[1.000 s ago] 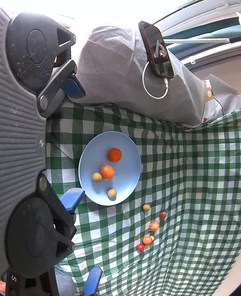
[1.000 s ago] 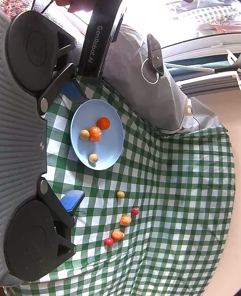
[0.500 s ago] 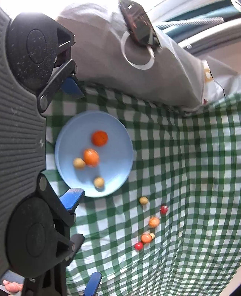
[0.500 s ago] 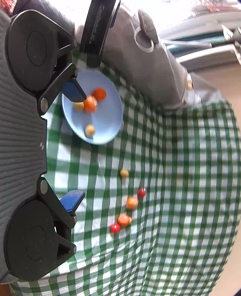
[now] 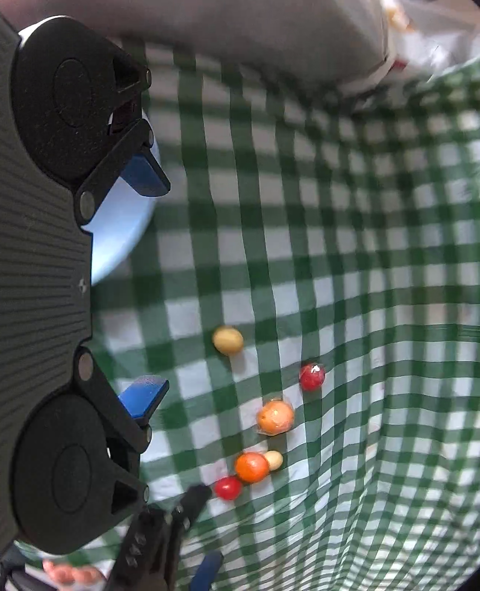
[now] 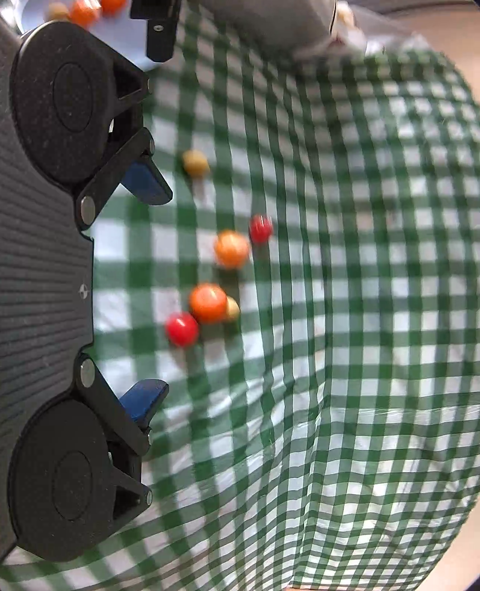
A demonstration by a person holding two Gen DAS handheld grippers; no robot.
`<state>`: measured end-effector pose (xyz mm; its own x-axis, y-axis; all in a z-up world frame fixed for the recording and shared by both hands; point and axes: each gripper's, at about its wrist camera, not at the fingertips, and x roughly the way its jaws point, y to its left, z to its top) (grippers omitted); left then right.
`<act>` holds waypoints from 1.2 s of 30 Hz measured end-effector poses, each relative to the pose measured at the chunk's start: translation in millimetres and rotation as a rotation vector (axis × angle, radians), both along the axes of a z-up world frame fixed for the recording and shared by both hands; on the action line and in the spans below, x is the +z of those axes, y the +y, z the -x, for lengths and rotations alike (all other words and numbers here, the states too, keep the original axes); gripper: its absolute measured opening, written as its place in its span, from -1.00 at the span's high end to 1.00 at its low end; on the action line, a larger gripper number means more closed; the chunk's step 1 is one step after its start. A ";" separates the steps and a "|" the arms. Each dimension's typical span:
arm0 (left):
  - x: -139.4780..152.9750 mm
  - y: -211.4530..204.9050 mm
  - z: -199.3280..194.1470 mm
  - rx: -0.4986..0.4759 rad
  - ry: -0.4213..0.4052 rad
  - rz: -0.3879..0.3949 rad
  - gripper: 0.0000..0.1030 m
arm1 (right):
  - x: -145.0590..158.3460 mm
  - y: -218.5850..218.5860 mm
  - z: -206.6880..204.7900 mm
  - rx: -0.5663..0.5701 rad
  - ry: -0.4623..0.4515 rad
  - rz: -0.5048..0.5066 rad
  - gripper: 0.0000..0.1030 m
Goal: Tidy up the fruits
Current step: 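Grasp a yellow fruit with the left tool while the right tool grasps an orange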
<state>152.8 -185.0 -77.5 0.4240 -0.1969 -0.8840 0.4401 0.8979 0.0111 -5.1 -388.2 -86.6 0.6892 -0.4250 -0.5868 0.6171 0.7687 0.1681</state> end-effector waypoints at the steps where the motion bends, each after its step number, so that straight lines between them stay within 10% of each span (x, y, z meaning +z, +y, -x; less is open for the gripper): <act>1: -7.3 -7.7 -9.1 -0.006 0.015 0.013 -1.00 | -6.5 -10.0 -10.5 0.012 0.016 -0.001 -0.94; 13: -70.0 -52.5 -69.6 -0.009 0.101 -0.044 -0.98 | -52.9 -68.2 -83.1 0.083 0.111 0.015 -0.72; 17: -65.2 -47.9 -73.8 -0.032 0.104 0.024 0.47 | -53.8 -71.6 -83.3 0.127 0.081 0.002 0.26; 36: 54.5 32.1 43.7 -0.068 -0.142 0.121 0.49 | 48.6 15.3 20.2 0.121 -0.108 0.132 0.27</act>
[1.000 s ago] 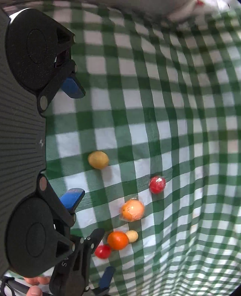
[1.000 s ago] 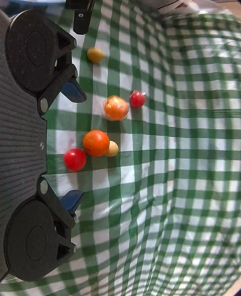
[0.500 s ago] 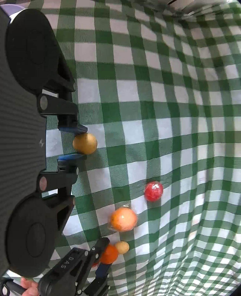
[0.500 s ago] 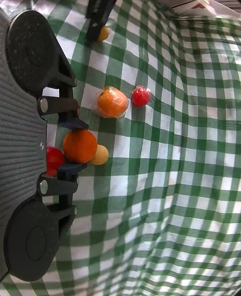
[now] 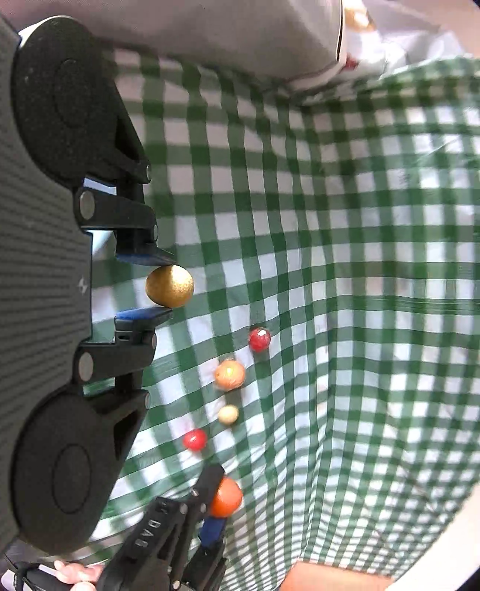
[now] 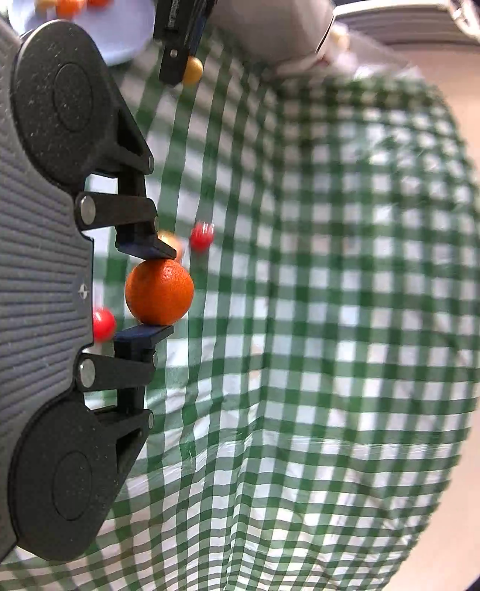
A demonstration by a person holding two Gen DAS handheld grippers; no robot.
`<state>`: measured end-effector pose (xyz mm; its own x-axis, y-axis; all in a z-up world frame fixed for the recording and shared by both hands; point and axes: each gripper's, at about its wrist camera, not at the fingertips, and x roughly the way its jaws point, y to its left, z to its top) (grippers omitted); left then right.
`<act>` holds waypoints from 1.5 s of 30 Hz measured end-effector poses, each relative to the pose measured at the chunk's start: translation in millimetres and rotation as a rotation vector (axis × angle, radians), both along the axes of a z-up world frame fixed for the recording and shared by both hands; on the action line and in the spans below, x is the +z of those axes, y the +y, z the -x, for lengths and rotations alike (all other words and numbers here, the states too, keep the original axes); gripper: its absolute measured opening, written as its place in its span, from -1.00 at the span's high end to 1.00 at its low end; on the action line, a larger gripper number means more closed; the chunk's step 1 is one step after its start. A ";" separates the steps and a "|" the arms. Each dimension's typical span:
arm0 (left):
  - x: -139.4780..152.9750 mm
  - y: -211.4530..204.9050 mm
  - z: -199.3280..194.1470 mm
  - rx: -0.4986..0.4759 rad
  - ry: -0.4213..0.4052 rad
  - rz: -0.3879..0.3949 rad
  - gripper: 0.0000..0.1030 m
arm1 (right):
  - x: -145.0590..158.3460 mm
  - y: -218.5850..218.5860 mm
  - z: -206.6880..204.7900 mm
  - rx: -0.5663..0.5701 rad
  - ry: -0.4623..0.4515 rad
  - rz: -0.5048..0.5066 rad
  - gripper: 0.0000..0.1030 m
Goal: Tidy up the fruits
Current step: 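Grasp a yellow fruit with the left tool while the right tool grasps an orange, then carry the yellow fruit and orange over the blue plate and open both tools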
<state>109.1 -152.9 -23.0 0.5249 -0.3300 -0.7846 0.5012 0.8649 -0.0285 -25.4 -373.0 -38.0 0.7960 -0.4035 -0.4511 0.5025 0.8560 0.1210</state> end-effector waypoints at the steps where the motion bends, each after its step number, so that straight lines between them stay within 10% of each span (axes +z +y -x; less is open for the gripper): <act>1: 6.0 6.3 11.8 -0.004 -0.003 -0.002 0.49 | 4.3 13.9 6.4 0.019 -0.006 0.002 0.27; 20: 54.0 182.6 164.2 0.134 0.014 0.034 0.49 | 60.4 246.9 94.4 0.345 -0.032 -0.024 0.26; 45: 56.6 203.6 147.4 0.188 0.024 0.017 0.49 | 60.1 259.0 89.5 0.333 0.008 -0.009 0.26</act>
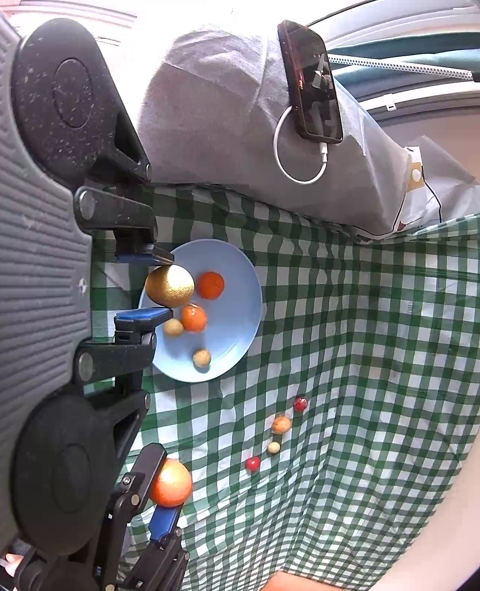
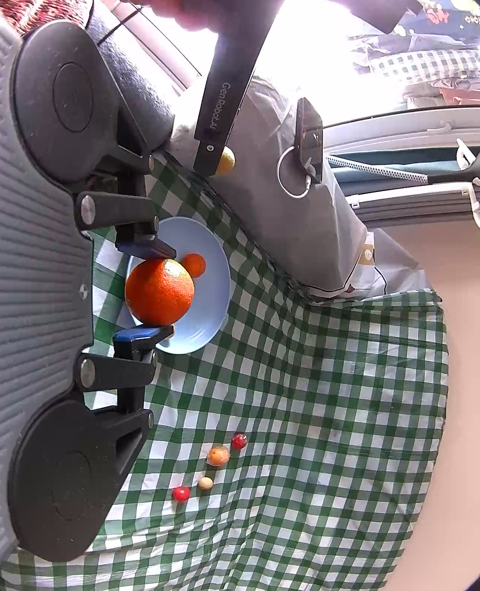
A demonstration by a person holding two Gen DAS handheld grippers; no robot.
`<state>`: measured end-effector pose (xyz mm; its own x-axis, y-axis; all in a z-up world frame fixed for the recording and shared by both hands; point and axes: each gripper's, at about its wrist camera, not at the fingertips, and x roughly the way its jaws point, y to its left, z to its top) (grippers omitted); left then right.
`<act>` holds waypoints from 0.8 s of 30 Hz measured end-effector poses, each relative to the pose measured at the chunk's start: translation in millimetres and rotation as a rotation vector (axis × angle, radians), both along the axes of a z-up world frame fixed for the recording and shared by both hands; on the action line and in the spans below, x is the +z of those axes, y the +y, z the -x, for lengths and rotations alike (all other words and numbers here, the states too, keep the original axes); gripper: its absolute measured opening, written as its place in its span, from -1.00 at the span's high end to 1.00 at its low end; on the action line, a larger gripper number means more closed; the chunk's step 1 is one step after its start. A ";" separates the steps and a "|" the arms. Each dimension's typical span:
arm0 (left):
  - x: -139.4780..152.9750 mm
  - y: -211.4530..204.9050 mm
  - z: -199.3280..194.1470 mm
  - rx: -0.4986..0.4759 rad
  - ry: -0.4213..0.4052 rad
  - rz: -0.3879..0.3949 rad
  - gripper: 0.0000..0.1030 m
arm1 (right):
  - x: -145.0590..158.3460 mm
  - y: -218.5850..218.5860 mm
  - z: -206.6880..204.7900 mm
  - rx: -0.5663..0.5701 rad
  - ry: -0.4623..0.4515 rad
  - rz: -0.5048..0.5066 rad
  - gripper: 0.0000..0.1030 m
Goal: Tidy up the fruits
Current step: 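Carry the yellow fruit and orange over the blue plate and open both tools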
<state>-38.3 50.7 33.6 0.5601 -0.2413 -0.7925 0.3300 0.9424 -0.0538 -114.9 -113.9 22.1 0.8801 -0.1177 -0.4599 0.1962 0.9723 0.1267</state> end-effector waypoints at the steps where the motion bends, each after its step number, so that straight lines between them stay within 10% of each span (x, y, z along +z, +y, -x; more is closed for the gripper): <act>1: -0.8 -0.8 -4.1 0.000 0.003 -0.003 0.49 | -0.8 -1.9 -3.6 -0.001 0.003 -0.003 0.26; 24: -77.6 -42.4 -109.2 -0.011 0.124 -0.106 0.49 | -53.4 -44.9 -114.9 0.031 0.108 -0.053 0.26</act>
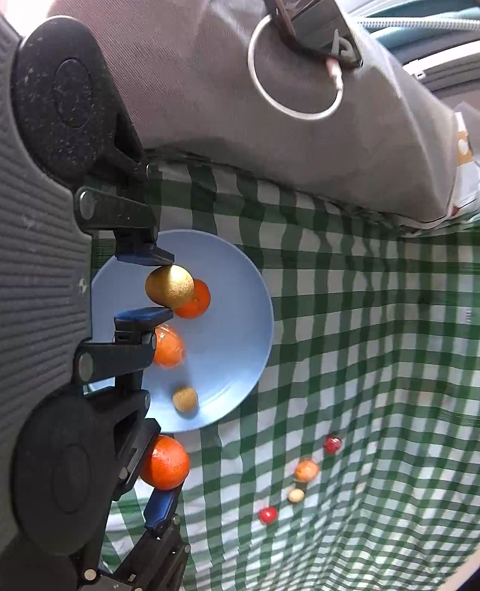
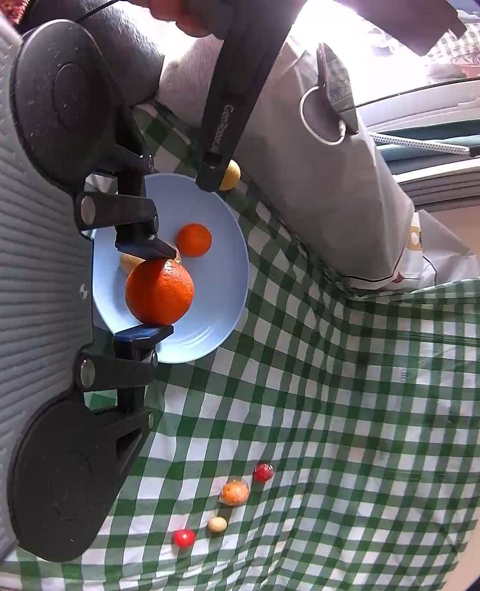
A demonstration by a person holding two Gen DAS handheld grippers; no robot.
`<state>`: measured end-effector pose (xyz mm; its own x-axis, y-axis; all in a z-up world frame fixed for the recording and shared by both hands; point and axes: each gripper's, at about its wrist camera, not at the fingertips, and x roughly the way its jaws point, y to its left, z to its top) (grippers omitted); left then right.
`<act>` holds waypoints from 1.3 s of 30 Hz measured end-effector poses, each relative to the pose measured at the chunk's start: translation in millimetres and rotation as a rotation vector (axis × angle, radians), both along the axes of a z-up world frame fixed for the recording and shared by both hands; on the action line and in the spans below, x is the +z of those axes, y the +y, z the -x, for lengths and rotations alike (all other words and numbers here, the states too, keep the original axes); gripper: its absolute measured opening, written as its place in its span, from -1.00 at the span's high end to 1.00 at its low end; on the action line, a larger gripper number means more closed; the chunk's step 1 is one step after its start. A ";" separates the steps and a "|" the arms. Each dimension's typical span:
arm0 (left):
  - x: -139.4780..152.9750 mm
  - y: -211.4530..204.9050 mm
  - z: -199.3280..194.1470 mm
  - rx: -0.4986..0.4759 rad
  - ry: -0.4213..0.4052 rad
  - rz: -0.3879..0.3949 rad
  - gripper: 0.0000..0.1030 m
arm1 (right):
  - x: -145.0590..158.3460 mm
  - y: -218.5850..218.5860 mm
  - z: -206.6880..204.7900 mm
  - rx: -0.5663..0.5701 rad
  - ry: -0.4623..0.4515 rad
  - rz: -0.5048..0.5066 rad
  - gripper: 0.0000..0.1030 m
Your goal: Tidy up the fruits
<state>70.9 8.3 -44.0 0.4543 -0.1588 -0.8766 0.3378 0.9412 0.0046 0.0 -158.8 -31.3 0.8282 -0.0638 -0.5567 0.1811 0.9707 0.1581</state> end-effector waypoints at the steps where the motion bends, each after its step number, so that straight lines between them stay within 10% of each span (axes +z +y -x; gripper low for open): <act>1: -5.2 -1.5 -4.1 -0.001 0.008 -0.006 0.49 | -4.0 -1.9 -5.8 0.001 0.010 -0.003 0.26; 14: -43.4 -18.0 -32.9 -0.024 0.028 -0.060 0.49 | -39.3 -9.5 -50.8 0.034 0.099 0.010 0.26; 16: -43.5 -19.7 -36.1 -0.031 0.018 -0.060 0.20 | -42.0 -9.6 -56.3 0.042 0.109 0.020 0.25; 18: -39.0 -19.9 -36.5 -0.023 -0.011 -0.065 -0.86 | -41.7 -10.0 -59.1 0.057 0.117 0.013 0.21; 19: -33.8 -18.5 -33.7 -0.011 -0.045 -0.070 -0.97 | -39.6 -9.9 -57.9 0.057 0.117 0.010 0.01; 22: -16.1 -12.2 -20.1 -0.026 -0.107 -0.075 -0.99 | -26.9 -5.6 -43.6 0.054 0.097 0.023 -0.53; 26: -0.2 4.4 9.4 0.005 -0.112 -0.089 -0.99 | -11.1 2.2 -11.3 0.048 0.086 0.011 -0.76; 39: 65.3 35.6 93.6 0.055 -0.190 -0.012 -0.99 | 54.2 37.3 88.6 -0.104 -0.064 0.075 -0.95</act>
<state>-22.7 43.9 21.2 0.6191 -0.1192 -0.7762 0.2779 0.9577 0.0746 -88.6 -121.5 23.0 0.8484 -0.1907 -0.4938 0.2736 0.9566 0.1006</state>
